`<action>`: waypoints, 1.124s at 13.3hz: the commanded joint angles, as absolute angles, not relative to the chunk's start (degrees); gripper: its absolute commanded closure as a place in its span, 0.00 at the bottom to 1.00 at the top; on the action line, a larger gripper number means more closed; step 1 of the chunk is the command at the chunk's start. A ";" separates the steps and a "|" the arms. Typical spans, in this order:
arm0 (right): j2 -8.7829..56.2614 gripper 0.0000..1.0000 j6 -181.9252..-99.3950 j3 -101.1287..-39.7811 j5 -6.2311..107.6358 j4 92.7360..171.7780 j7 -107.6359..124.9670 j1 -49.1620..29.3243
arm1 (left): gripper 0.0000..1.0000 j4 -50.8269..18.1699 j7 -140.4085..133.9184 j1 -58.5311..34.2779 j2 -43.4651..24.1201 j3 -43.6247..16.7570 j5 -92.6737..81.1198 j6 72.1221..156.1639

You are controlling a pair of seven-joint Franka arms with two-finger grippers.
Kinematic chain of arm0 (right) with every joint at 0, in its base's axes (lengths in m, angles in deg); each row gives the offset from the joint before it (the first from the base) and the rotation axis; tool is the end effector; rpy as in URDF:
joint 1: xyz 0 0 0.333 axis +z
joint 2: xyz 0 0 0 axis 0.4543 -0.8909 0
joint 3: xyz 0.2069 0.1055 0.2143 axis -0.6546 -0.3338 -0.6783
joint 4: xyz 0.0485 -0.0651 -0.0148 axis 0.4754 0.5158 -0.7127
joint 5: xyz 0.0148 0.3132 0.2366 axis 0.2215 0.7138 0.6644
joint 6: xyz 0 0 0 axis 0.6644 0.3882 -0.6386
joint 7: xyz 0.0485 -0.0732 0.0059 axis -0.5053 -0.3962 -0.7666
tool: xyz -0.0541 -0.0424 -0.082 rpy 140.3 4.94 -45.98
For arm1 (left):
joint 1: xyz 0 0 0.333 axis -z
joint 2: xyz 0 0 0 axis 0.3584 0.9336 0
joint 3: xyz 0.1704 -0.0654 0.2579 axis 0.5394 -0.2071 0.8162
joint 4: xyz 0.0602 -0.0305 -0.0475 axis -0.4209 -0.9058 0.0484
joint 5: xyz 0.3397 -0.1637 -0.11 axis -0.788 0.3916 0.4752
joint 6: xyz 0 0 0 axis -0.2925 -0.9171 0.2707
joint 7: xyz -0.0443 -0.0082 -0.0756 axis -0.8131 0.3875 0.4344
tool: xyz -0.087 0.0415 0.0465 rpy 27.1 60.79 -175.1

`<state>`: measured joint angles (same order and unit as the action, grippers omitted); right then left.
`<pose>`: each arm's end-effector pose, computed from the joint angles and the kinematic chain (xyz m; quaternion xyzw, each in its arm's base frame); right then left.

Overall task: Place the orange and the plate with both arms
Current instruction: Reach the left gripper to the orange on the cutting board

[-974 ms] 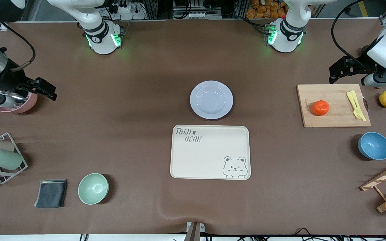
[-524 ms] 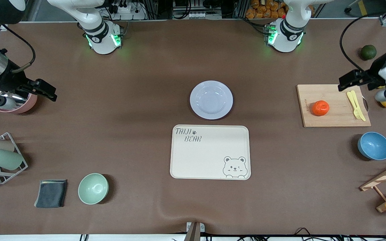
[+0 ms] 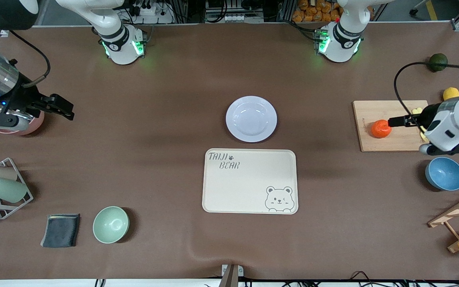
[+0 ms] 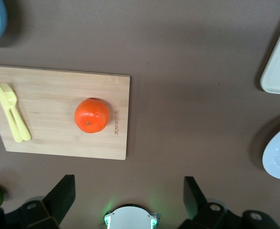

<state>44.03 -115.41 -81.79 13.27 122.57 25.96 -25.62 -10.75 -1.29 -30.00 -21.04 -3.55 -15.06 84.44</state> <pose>0.5669 0.0698 0.6005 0.9989 -0.0433 -0.0187 0.0048 0.5916 0.0140 0.4472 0.9824 0.0426 -0.1815 0.0094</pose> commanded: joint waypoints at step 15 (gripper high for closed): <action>41.40 0.00 -117.23 -81.18 42.22 129.81 30.48 -28.86 | 0.00 -39.91 -0.40 -37.00 -17.98 -3.99 -25.23 116.57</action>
